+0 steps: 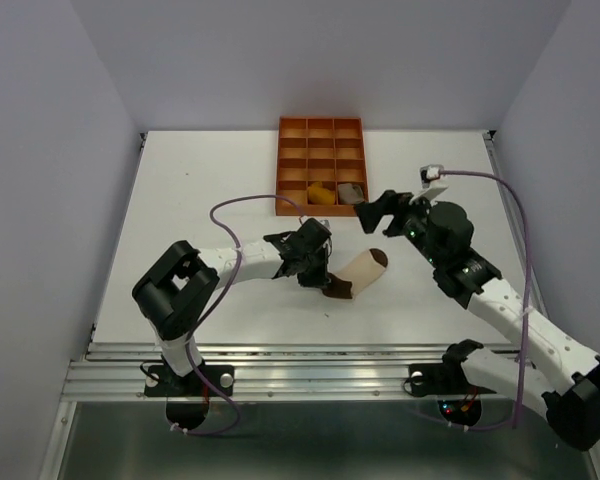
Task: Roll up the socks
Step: Roll the sock at the center of the board.
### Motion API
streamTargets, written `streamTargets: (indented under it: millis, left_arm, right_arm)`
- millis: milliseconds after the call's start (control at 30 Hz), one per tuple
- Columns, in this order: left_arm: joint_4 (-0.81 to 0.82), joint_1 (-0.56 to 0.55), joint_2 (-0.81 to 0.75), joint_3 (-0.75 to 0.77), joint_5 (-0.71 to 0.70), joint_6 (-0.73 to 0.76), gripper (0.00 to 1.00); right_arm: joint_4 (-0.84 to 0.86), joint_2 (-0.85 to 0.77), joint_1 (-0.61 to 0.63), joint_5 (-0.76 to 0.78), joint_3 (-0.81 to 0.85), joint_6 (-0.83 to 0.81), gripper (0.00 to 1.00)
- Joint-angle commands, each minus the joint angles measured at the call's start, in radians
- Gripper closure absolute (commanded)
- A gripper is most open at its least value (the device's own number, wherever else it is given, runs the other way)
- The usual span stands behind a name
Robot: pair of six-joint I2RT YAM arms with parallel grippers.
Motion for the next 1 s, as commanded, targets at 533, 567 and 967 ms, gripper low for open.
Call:
streamTargets:
  millis: [533,567,967]
  left_arm:
    - [-0.116,-0.002,-0.079,-0.049,0.146,0.104,1.0]
    - [-0.116,-0.001,-0.078,-0.05,0.151,0.107,1.0]
    - [-0.124,0.019,-0.073,-0.06,0.232,0.133,1.0]
  right_arm:
    - [-0.339,0.177,0.834,0.412,-0.141,-0.103,0.0]
    - [-0.345,0.202,0.834,0.429,-0.127,-0.114,0.0]
    - [-0.308,0.3,0.855,0.419,-0.055,-0.344,0.04]
